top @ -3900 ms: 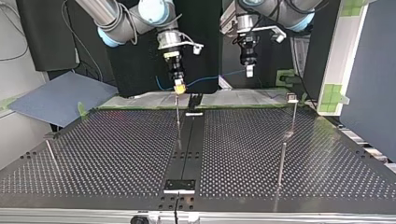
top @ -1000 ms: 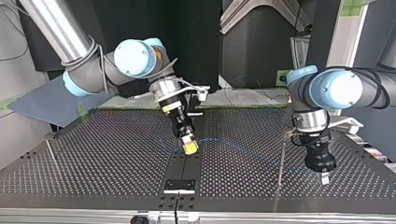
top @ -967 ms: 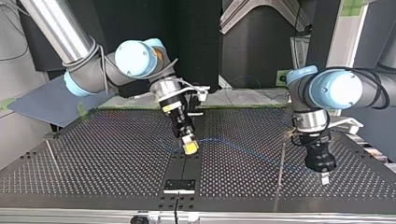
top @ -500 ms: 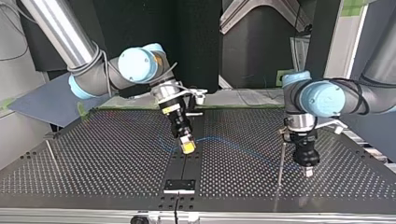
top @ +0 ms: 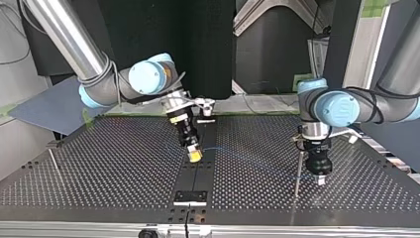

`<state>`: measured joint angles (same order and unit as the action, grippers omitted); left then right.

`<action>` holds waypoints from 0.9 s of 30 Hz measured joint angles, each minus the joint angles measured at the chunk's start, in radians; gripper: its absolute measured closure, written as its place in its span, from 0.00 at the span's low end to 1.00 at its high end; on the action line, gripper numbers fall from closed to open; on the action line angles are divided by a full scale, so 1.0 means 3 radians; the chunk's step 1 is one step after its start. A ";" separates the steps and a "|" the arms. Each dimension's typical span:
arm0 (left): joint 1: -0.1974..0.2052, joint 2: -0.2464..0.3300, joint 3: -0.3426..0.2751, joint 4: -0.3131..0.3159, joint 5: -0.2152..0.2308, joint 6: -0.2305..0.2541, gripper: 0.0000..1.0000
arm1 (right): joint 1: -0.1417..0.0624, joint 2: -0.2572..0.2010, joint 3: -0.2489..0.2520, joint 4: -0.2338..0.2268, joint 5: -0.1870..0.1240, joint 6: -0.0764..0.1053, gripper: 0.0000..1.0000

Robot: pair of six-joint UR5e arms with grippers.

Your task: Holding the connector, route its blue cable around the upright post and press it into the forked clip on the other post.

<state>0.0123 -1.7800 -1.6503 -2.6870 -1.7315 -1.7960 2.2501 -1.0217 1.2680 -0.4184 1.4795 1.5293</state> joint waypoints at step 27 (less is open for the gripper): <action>-0.0047 -0.0169 -0.0005 -0.0126 0.0095 -0.0229 0.24 | -0.0103 0.0395 0.0186 0.0134 0.0010 -0.0058 1.00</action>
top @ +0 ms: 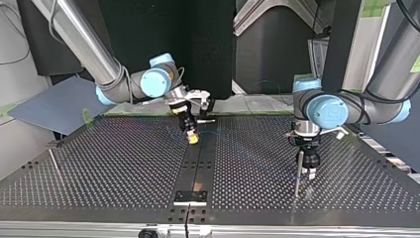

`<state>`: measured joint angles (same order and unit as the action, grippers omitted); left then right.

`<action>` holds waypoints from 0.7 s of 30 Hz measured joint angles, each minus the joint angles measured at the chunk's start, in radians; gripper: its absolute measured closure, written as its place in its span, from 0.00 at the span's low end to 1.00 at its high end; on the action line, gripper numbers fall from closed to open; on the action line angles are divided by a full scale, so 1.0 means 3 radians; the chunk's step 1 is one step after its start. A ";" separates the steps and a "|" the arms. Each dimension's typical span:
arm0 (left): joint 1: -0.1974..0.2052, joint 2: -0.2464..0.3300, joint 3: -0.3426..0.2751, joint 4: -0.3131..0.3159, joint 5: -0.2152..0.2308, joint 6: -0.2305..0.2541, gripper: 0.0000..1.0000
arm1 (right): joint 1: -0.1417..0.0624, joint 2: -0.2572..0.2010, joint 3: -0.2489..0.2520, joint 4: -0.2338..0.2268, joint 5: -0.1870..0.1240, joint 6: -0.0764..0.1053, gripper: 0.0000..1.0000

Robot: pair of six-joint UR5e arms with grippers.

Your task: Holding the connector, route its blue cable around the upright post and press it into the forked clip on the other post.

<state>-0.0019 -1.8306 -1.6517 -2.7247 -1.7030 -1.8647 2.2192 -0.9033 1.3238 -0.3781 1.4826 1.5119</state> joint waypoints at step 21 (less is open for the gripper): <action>-0.0054 0.0000 0.0000 -0.0081 -0.0088 0.0011 0.02 | -0.0038 0.0014 0.0648 -0.0638 0.0128 0.0089 1.00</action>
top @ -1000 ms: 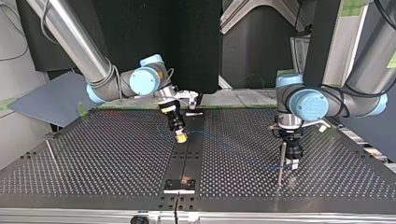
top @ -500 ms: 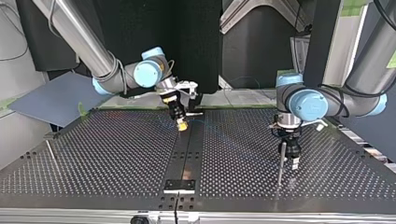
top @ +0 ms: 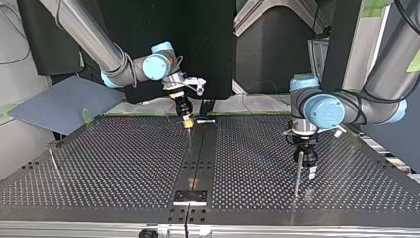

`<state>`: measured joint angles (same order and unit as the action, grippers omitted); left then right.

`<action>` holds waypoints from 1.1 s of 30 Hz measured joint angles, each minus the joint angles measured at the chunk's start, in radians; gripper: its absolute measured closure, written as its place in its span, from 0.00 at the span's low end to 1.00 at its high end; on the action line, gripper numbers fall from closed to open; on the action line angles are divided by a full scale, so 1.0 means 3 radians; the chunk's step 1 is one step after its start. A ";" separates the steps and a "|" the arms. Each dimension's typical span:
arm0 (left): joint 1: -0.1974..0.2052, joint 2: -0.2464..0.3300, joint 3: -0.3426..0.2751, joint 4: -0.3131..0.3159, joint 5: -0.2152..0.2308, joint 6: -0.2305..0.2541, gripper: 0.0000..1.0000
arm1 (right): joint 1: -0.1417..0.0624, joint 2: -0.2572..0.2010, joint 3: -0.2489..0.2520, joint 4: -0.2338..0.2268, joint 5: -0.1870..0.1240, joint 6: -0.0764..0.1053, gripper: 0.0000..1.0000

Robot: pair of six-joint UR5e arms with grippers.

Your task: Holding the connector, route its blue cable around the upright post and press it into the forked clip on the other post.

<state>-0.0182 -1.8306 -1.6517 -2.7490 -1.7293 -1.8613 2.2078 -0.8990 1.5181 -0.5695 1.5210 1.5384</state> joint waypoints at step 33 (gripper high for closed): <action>-0.0005 0.0000 0.0000 -0.0015 -0.0031 -0.0008 0.02 | -0.0230 0.0488 0.1073 -0.1034 0.0686 -0.0122 1.00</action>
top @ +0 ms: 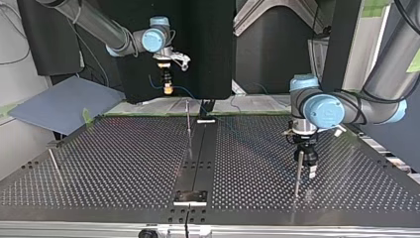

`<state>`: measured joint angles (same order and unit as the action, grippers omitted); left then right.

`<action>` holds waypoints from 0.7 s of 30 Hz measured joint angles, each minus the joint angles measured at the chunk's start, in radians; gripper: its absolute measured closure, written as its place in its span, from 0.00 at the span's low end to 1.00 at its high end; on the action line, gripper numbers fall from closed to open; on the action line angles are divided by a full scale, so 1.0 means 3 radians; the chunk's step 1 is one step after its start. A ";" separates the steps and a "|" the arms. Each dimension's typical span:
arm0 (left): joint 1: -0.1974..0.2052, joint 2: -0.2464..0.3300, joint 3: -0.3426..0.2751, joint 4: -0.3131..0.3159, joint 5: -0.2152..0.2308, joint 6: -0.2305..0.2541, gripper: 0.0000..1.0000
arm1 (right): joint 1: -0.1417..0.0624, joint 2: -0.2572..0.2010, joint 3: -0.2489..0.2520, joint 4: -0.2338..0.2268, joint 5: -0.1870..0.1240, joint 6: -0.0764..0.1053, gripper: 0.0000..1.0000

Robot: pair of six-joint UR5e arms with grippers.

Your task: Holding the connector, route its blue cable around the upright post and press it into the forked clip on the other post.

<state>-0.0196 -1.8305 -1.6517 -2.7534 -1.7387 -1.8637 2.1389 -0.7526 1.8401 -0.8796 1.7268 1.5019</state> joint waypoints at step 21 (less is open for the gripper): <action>0.0001 0.0000 0.0000 -0.0020 -0.0025 0.0006 0.02 | -0.0195 0.0625 0.0276 -0.0535 -0.0097 0.0040 1.00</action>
<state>-0.0192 -1.8306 -1.6517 -2.7593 -1.7463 -1.8620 2.0804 -0.5652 1.9228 -1.0400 1.6979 1.5140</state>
